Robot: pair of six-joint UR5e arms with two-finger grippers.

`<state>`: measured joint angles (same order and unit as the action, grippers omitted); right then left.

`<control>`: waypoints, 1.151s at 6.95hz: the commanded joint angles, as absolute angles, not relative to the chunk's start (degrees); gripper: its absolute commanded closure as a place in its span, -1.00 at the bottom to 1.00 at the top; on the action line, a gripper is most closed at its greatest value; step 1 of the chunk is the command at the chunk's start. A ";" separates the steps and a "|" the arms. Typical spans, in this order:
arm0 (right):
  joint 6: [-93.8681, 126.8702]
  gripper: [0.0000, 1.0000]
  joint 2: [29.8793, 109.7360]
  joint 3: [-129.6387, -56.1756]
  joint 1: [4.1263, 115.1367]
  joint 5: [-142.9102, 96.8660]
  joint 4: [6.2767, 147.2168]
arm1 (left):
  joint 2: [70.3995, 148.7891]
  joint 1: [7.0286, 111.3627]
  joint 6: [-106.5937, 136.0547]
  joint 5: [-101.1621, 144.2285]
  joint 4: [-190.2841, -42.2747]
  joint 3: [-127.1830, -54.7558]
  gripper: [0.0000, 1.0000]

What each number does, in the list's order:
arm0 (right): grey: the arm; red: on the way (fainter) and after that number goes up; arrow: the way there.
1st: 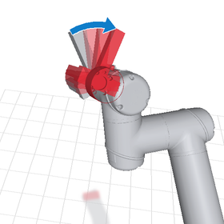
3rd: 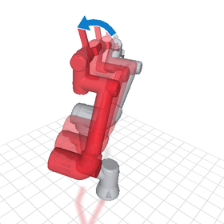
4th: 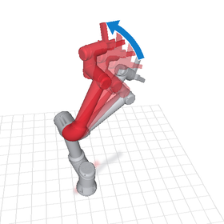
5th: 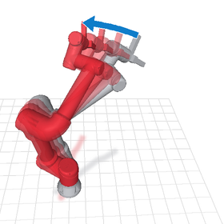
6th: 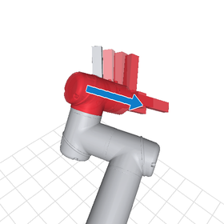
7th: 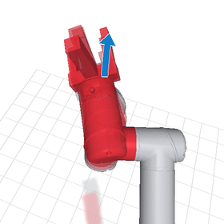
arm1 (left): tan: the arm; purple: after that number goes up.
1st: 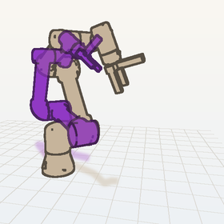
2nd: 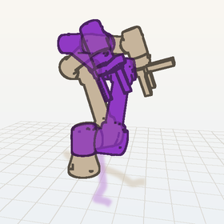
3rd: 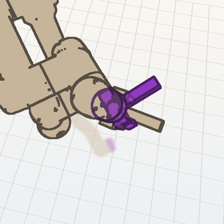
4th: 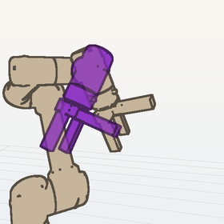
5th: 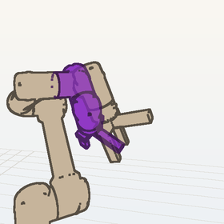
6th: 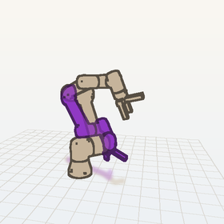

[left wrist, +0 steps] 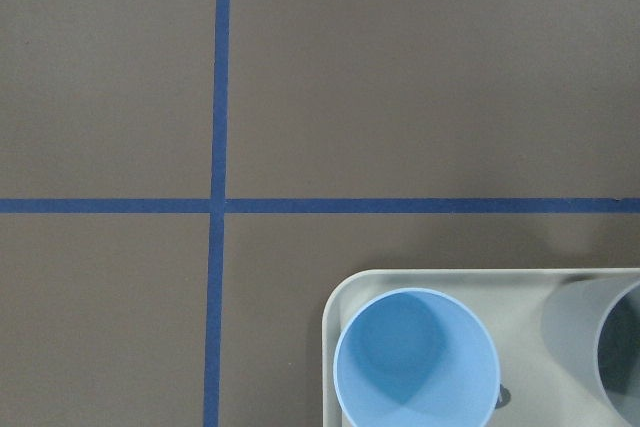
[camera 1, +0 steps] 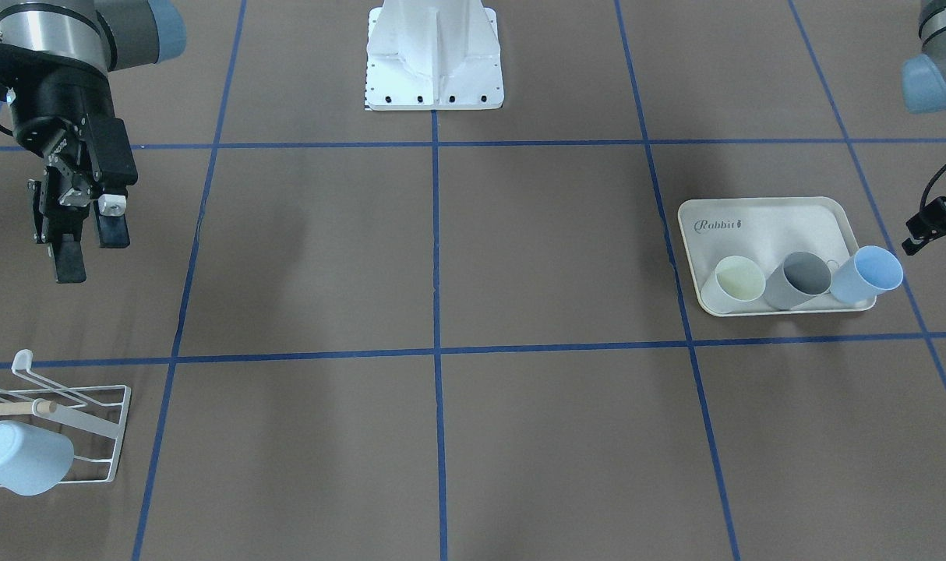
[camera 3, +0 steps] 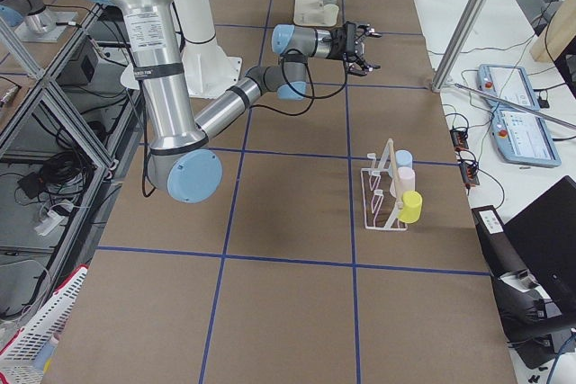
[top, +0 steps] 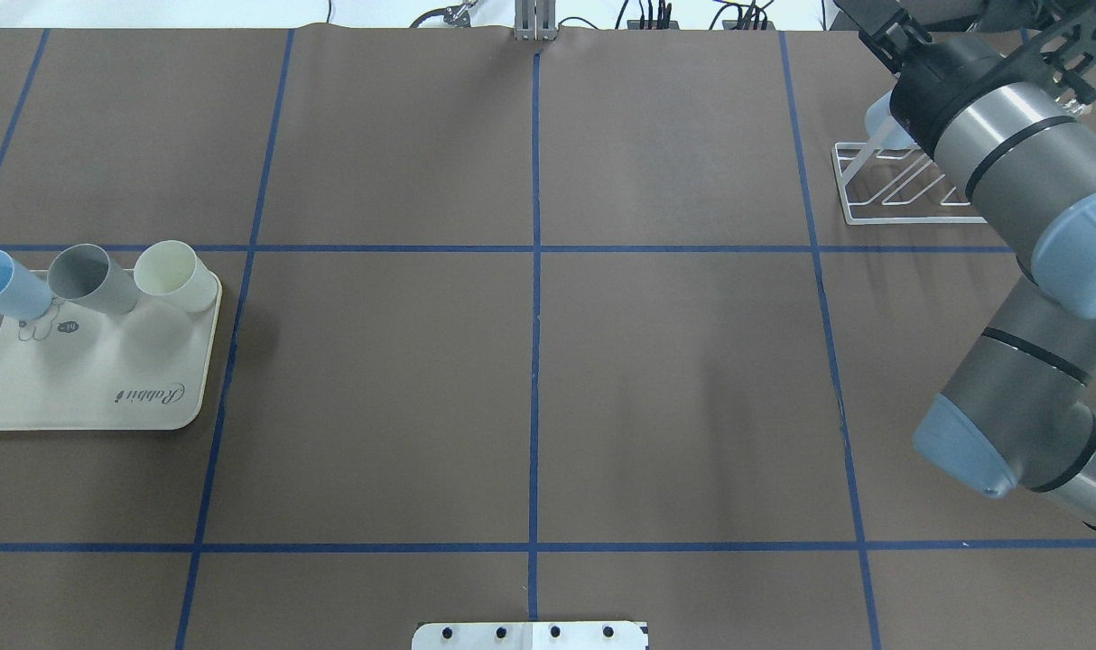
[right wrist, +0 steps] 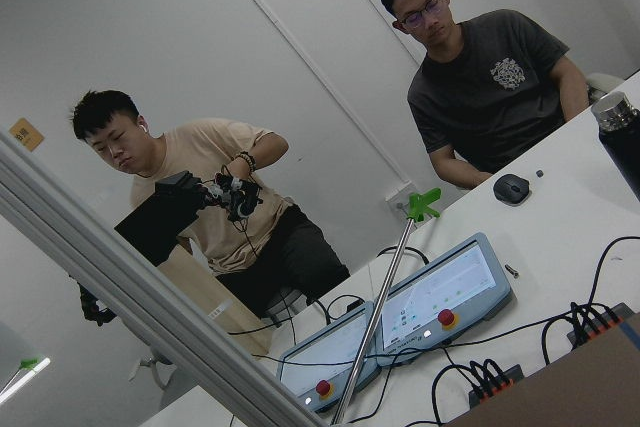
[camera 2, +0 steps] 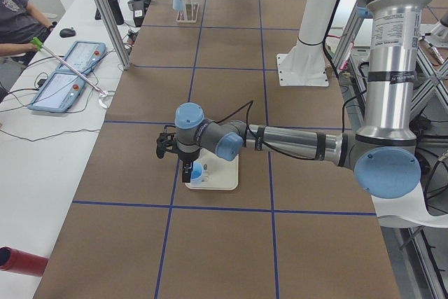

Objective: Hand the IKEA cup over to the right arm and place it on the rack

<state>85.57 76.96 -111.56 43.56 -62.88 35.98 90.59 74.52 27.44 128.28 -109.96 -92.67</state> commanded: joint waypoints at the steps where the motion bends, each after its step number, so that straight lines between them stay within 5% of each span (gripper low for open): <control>1: 85.61 -0.99 76.99 -111.62 43.24 -62.84 35.95 | 92.63 74.53 27.16 128.41 -111.87 -87.47 -1.00; 8: 85.61 -0.99 77.08 -111.80 42.63 -62.75 34.98 | 94.48 74.00 27.77 128.85 -112.94 -83.06 -1.00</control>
